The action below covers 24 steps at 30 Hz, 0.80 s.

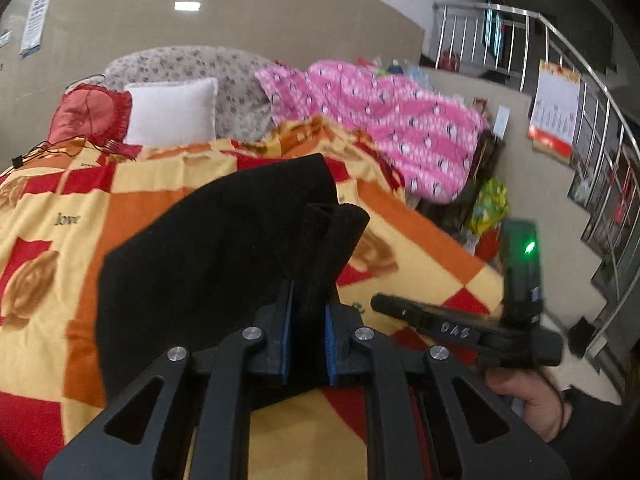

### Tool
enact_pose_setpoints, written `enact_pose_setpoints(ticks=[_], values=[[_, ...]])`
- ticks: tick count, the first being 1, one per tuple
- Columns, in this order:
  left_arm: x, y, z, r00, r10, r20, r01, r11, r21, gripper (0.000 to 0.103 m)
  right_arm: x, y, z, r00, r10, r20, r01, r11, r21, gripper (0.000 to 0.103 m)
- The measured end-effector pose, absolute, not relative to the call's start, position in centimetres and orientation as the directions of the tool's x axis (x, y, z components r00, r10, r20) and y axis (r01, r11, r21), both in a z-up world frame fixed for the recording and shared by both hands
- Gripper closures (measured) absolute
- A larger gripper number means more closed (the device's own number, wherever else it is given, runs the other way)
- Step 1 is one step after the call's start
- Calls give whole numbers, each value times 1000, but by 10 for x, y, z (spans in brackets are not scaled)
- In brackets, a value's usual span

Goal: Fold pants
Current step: 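Open the left gripper above the folded black stack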

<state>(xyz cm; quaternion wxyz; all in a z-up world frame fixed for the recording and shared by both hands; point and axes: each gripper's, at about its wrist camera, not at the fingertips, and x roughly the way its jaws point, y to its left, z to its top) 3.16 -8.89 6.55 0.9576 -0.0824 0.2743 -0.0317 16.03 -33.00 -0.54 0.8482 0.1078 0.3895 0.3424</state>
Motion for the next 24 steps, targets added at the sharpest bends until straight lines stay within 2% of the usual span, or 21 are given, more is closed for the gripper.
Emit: enact_pose_setpoints(ticks=[3,6,8,9,10,13,16,18,21,22,24], values=[[44,-101,49,810,-96,-578,13,989,-145,91,161,-331,-6,461,668,-585,-495,740,456,75],[49,-108,30,755,-119,-645,24,988,-154,84,161,-331,-6,461,668,-584,-494,740,456,75],[39,-111,29,760,-159,-631,56,982,-180,71,160,-331,-6,462,668,-584,-491,741,458,75],[34,-111,30,756,-205,-622,87,973,-215,59,160,-331,-5,462,667,-584,-490,741,459,75],[27,-108,34,750,-270,-604,126,954,-271,54,160,-332,-5,464,667,-584,-489,742,459,75],[2,-93,46,763,-343,-548,163,922,-351,53,159,-333,-5,469,665,-581,-485,744,460,75],[-30,-60,56,821,-278,-498,86,924,-374,51,157,-336,-3,488,660,-572,-478,750,458,75],[-46,-38,59,854,-199,-480,12,931,-365,51,150,-339,6,540,634,-553,-474,772,423,75],[-53,-14,55,860,-163,-483,-50,916,-398,53,124,-329,36,561,693,-452,-611,715,339,75],[-51,-11,52,851,-159,-500,-65,914,-401,65,114,-321,46,528,735,-425,-677,667,312,75],[-43,-6,46,834,-151,-531,-95,908,-408,85,100,-298,60,448,786,-426,-776,579,252,73]])
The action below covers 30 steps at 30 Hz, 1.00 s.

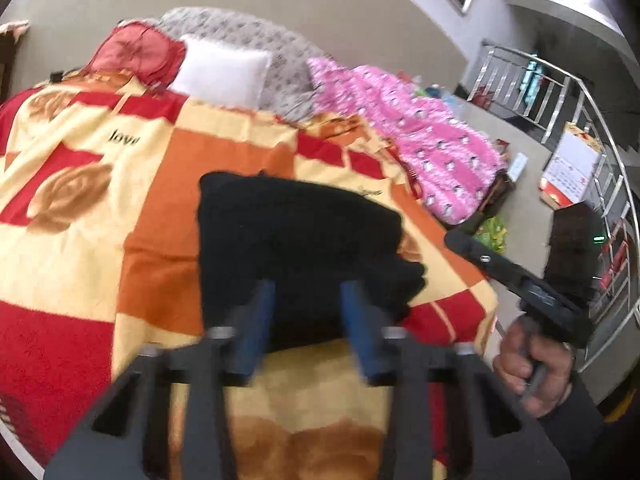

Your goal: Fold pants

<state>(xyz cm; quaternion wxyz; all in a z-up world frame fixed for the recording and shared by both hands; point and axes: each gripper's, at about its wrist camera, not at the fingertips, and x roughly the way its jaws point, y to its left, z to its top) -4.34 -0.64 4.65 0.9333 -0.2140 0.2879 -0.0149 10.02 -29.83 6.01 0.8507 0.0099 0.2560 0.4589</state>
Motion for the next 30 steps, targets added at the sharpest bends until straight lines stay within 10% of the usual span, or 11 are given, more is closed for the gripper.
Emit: enact_pose_setpoints(ticks=[7,14,18,30], values=[[-21,-2,13,757,-127,-641,-180,902,-392,102,119,-245,15,273,659,-701,-828,532,178,74],[2,9,72,845,-56,-532,-169,916,-365,102,126,-259,8,252,726,-640,-821,511,256,74],[64,34,35,715,-47,-697,-287,890,-355,102,122,-259,6,255,728,-637,-823,509,252,74],[53,26,20,780,20,-625,-288,898,-332,102,122,-261,20,255,733,-631,-812,516,272,72]])
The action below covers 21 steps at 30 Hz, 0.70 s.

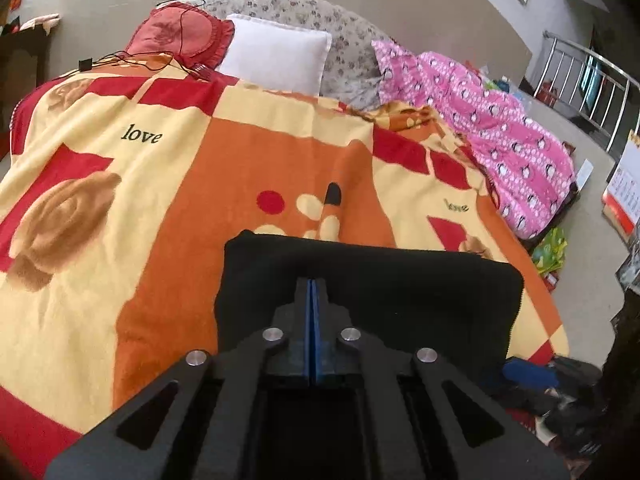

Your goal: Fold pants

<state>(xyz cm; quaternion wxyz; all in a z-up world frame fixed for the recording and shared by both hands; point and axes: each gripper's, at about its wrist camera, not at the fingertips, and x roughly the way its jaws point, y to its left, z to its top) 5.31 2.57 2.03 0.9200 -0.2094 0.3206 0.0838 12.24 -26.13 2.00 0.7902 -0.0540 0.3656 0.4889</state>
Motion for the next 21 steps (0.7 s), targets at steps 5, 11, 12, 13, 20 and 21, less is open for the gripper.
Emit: enact_pose_setpoints(ticks=[5,11,12,13,20,21], values=[[54,30,21,792,-3,-610,-279,888,-366,102,130,-262,76,390,774,-499,-795,556,242,72],[53,32,20,798,-13,-602,-274,882,-383,102,178,-205,17,337,604,-722,-757,630,173,71],[53,32,20,800,-18,-600,-273,880,-390,102,181,-205,7,339,615,-712,-760,625,178,70],[53,33,19,802,-22,-597,-270,878,-395,102,181,-211,5,347,648,-678,-765,614,196,69],[52,37,17,810,-41,-585,-267,863,-429,102,166,-230,34,344,671,-657,-758,611,229,68],[52,38,17,811,-44,-583,-267,859,-436,102,157,-236,43,345,695,-631,-767,596,237,67]])
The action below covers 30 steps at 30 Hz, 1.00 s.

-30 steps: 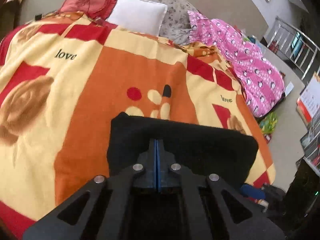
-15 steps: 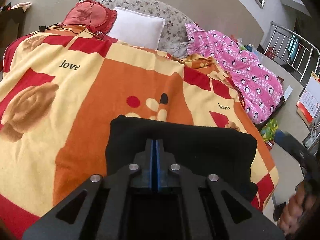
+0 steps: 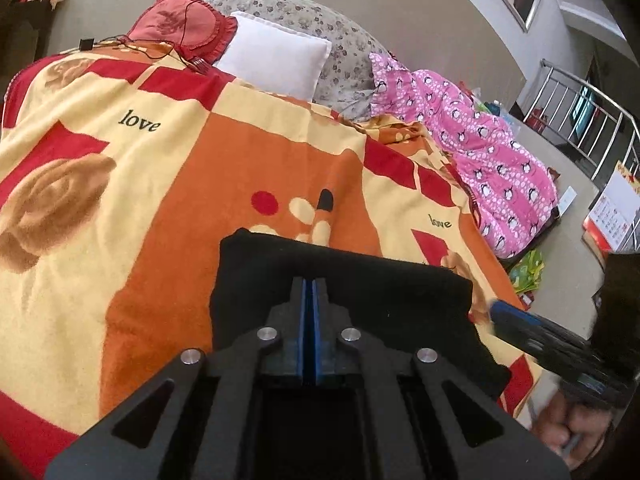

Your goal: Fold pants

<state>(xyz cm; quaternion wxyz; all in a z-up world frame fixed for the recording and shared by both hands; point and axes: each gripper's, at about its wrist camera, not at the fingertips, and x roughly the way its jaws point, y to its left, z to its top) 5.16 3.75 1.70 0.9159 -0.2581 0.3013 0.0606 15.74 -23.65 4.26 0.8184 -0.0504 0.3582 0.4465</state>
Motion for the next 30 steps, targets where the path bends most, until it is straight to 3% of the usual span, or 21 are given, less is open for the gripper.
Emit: enact_pose_setpoints(ticks=[2,5,7,9,11,12,13,19,21,24,27,30], values=[[52,37,17,812,-43,-582,-268,859,-436,102,139,-242,49,338,708,-621,-791,571,221,66],[52,36,17,812,-40,-583,-269,861,-433,102,129,-235,20,304,638,-708,-789,584,188,62],[51,36,17,814,-45,-579,-261,863,-433,99,124,-243,7,344,671,-656,-792,584,182,55],[45,33,22,829,-50,-556,-242,866,-438,91,127,-247,8,333,689,-643,-787,579,213,55],[29,26,31,858,-24,-512,-226,879,-420,67,125,-248,8,342,691,-637,-785,582,211,55],[21,21,34,868,-10,-497,-224,884,-410,42,121,-249,8,354,688,-633,-786,586,197,55],[10,14,36,874,1,-485,-220,892,-395,29,118,-249,9,367,684,-630,-787,590,182,55],[4,-7,33,830,42,-556,-237,929,-284,28,103,-265,26,463,710,-531,-778,612,139,55],[0,8,35,841,39,-540,-262,902,-344,28,107,-275,31,493,702,-514,-745,646,166,51],[-2,34,27,839,33,-543,-325,831,-452,28,126,-289,32,433,738,-518,-702,636,320,33],[14,47,9,804,-74,-590,-317,786,-531,28,157,-287,20,311,780,-543,-628,598,498,32],[25,47,3,784,-158,-600,-283,769,-573,28,181,-266,0,183,763,-620,-578,594,559,33]])
